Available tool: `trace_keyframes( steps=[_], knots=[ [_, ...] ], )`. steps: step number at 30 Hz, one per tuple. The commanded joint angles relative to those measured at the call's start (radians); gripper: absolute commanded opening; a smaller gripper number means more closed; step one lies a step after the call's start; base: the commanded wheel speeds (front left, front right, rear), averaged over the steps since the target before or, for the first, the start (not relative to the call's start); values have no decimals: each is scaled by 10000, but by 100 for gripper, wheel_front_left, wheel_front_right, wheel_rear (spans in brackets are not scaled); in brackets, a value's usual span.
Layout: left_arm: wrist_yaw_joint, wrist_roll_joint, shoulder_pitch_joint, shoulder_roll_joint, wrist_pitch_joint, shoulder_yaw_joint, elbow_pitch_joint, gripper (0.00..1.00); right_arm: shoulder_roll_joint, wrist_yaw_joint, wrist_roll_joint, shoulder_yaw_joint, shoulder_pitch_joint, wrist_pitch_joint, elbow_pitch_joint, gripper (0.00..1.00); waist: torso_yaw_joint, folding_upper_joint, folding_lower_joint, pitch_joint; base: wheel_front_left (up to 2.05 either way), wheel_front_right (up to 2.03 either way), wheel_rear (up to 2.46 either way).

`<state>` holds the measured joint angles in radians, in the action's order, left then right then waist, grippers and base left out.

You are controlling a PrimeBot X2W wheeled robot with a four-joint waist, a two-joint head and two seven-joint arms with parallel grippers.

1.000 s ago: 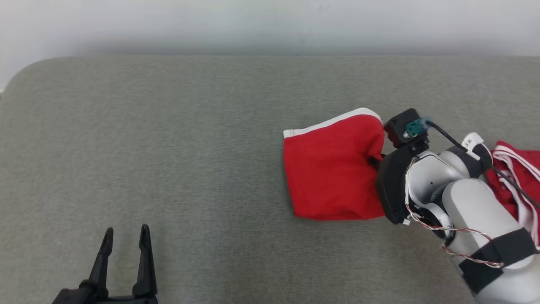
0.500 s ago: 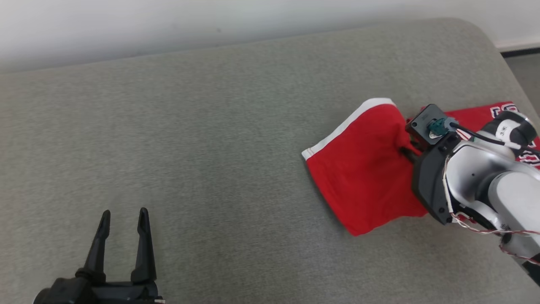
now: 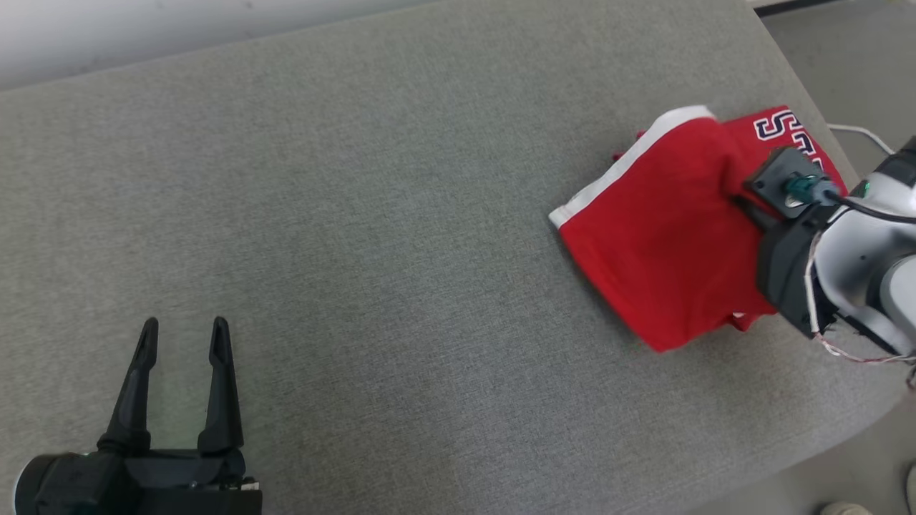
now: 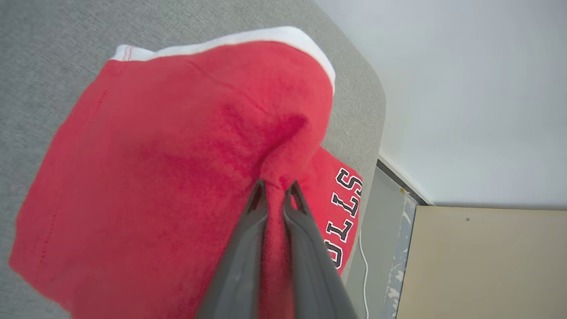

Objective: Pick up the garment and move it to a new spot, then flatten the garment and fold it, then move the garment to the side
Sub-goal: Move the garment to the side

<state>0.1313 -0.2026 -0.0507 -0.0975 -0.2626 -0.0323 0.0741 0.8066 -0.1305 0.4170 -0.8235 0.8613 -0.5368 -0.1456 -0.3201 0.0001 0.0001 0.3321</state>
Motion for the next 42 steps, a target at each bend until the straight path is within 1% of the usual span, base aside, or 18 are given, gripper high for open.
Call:
trace_keyframes(
  steps=[1,6,10,14,18,23,24,25,26,30,34,37,42],
  knots=[
    [-13,89,-173,-64,-24,19,66,100,80,1,-150,54,106,296,-240,0,-248,-1,-1,293,0,0,0],
    [-13,-39,-234,-255,-24,136,351,100,263,1,-307,270,176,1178,-1478,0,-147,-1,-1,455,0,0,0],
    [-13,-71,-164,-370,-24,125,622,100,258,3,-289,821,-11,1584,-2441,0,-3,-1,-1,540,0,0,0],
    [-13,-2,-89,-561,-24,170,770,100,38,3,-421,1557,-422,1861,-3195,0,145,-1,-1,635,0,0,0],
    [-13,83,-96,-711,-24,180,884,100,-264,6,-684,2535,-741,2059,-3980,0,280,-1,-1,764,0,0,0],
    [-13,129,-135,-802,-24,128,874,100,-785,12,-1115,3698,-1068,2317,-4740,0,429,-1,-1,802,0,0,0],
    [-13,169,-140,-801,-24,125,848,100,-882,12,-1251,3887,-1136,2376,-4816,12,464,-1,-1,782,0,0,0],
    [-13,178,-148,-787,-24,123,812,100,-978,12,-1403,4041,-1229,2410,-4900,48,501,-1,-1,751,0,0,0],
    [-13,243,-141,-773,-24,86,778,100,-1110,12,-1510,4240,-1310,2454,-4984,100,529,-1,-1,717,0,0,0],
    [-13,370,4,-597,-24,18,473,100,-1541,12,-1909,4860,-1575,2591,-5083,100,640,-1,-1,421,0,0,0],
    [-13,412,200,-429,-26,-113,306,100,-1914,12,-2114,5331,-1960,2797,-4800,100,732,-1,-1,22,0,0,0],
    [-13,329,398,-306,-24,-177,131,100,-2182,12,-2155,5545,-2305,3026,-4353,100,786,-1,-1,-328,0,0,0],
    [-14,132,733,-87,-24,-269,-270,100,-2651,12,-2144,5969,-3052,3512,-3182,100,956,-1,-1,-961,0,0,0]
  ],
)
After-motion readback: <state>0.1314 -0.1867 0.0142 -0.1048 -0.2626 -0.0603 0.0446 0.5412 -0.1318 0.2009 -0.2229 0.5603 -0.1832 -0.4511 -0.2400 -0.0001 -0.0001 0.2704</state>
